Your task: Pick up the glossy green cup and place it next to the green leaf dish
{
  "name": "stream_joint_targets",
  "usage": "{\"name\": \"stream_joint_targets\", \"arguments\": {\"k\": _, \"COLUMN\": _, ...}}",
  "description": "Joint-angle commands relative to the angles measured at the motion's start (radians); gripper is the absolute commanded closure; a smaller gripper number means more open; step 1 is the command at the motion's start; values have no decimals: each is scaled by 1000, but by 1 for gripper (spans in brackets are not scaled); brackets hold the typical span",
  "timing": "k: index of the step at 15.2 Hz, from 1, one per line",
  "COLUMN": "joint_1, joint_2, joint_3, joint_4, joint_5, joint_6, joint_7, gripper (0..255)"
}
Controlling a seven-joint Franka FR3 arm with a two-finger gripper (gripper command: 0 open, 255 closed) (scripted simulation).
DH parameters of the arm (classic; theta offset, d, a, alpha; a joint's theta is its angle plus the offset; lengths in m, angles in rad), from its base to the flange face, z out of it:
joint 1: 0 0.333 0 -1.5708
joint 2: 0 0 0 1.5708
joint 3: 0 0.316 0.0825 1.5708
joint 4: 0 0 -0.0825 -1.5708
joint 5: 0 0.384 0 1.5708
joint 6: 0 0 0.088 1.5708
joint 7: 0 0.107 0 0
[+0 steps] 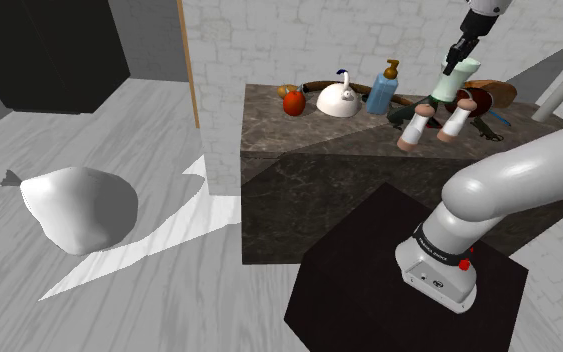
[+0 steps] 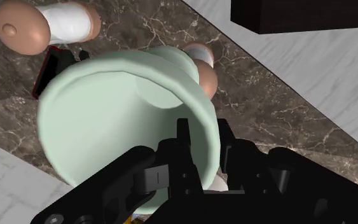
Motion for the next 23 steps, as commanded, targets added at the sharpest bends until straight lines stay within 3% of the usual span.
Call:
{"name": "stream_joint_targets", "arguments": {"k": 1, "joint_1": -8, "joint_2": 15, "joint_3": -42, "joint_4": 28, "joint_5": -4, "joint_6": -1, "joint_7": -53, "gripper": 255}}
{"name": "stream_joint_targets", "arguments": {"k": 8, "joint_1": -14, "joint_2": 100, "joint_3": -215, "joint_4": 136, "joint_5": 14, "joint_6": 11, "joint_7": -249, "gripper": 255}}
{"name": "stream_joint_targets", "arguments": {"k": 13, "joint_1": 10, "joint_2": 211, "joint_3": -377, "joint_4": 247, "joint_5": 81, "joint_6": 20, "joint_7": -416, "gripper": 255}}
{"name": "stream_joint_targets", "arguments": {"k": 16, "joint_1": 37, "joint_2": 318, "joint_3": -504, "joint_4": 328, "joint_5": 172, "joint_6": 23, "joint_7": -542, "gripper": 255}}
{"name": "stream_joint_targets", "arguments": {"k": 19, "joint_1": 43, "joint_2": 504, "joint_3": -659, "joint_4": 425, "joint_5": 361, "joint_6": 12, "joint_7": -726, "gripper": 255}}
{"name": "stream_joint_targets", "arguments": {"k": 21, "joint_1": -53, "joint_2": 674, "joint_3": -696, "joint_4": 504, "joint_5": 541, "joint_6": -25, "joint_7": -873, "gripper": 255}}
{"name": "stream_joint_targets", "arguments": {"k": 23, "joint_1": -209, "joint_2": 786, "joint_3": -640, "joint_4": 591, "joint_5": 651, "joint_6": -68, "joint_7": -963, "gripper": 255}}
